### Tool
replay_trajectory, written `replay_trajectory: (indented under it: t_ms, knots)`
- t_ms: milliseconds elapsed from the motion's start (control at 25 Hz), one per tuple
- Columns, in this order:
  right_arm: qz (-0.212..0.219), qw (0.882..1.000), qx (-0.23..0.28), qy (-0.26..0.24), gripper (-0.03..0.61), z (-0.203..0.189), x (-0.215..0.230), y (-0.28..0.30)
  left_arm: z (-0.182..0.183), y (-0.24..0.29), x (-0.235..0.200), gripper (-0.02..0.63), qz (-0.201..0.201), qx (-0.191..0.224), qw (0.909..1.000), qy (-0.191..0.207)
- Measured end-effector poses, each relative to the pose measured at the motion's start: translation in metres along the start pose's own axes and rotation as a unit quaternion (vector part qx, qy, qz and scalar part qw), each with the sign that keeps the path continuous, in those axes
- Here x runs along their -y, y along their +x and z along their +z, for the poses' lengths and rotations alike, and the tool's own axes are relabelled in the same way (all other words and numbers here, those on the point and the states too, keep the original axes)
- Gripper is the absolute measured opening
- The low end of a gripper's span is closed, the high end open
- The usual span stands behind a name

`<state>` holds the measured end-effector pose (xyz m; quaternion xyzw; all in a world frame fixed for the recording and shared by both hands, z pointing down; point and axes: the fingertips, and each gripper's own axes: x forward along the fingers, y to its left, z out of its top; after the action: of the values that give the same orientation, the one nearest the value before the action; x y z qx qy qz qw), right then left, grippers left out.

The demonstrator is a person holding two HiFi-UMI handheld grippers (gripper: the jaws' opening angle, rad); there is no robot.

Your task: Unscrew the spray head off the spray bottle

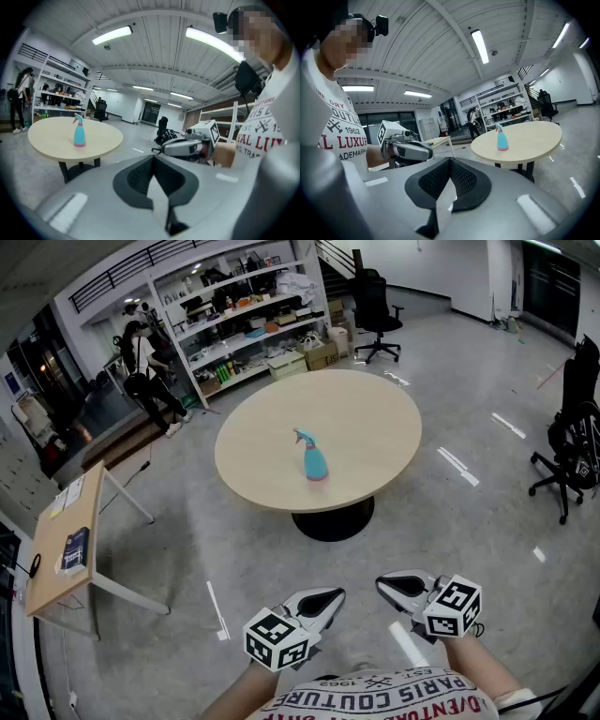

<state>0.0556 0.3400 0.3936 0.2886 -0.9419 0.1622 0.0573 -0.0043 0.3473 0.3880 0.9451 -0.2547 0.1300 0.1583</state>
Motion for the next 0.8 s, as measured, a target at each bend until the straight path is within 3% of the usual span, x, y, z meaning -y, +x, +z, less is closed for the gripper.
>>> replay_trajectory:
  t_ms: [320,480,800]
  knots:
    - [-0.004,1.000,0.019,-0.013,0.002,0.040,0.072,0.046,0.032,0.029,-0.079,0.002,0.012,0.001,0.9999,0.001]
    - [-0.006,1.000,0.011,-0.010,0.002,0.053,0.127,0.092,0.051,0.057,-0.146,0.002,0.012,0.013,0.9998,-0.007]
    - [-0.025,1.000,-0.007,-0.014,0.002,0.105,0.252,0.204,0.088,0.113,-0.311,0.002,0.010,-0.006,0.9999,-0.001]
